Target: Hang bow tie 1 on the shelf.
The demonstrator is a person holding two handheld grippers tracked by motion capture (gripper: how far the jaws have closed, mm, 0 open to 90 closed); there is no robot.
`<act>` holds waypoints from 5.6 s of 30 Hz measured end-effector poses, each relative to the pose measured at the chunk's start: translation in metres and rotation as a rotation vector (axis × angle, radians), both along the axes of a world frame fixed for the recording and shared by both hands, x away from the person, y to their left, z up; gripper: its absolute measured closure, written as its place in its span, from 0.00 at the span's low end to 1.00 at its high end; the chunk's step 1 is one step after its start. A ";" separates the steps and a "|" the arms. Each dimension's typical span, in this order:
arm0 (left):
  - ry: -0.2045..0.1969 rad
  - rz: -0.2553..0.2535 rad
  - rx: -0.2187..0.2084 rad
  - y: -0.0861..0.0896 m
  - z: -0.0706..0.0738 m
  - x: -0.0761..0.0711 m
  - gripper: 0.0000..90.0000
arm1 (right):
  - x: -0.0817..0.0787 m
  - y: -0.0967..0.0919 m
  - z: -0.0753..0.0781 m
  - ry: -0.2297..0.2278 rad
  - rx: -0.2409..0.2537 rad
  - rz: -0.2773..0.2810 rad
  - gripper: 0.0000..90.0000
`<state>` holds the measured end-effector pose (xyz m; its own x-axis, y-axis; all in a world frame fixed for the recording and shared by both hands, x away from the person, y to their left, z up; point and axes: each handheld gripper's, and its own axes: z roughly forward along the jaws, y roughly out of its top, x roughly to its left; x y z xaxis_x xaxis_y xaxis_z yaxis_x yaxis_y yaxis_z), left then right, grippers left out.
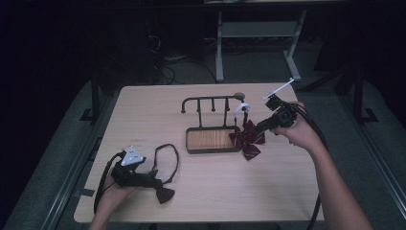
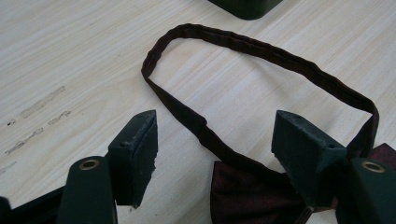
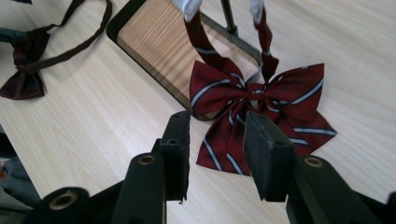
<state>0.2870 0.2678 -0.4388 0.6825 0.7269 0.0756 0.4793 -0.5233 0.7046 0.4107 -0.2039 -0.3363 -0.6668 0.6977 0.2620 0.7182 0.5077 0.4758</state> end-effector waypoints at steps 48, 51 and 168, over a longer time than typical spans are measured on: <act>-0.014 0.011 -0.017 -0.001 0.003 -0.002 0.36 | -0.049 -0.017 -0.053 0.010 0.022 -0.001 0.56; -0.015 0.012 -0.021 -0.002 0.002 -0.001 0.36 | -0.053 -0.018 -0.055 0.009 0.024 -0.005 0.56; 0.275 -0.003 0.157 -0.032 -0.004 0.123 0.97 | -0.117 -0.032 -0.101 -0.103 0.127 -0.085 0.50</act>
<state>0.4103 0.2355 -0.4429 0.6955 0.7186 -0.0010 0.6388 -0.6177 0.4587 0.2936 -0.2357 -0.4374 -0.6346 0.7184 0.2850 0.7002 0.3784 0.6054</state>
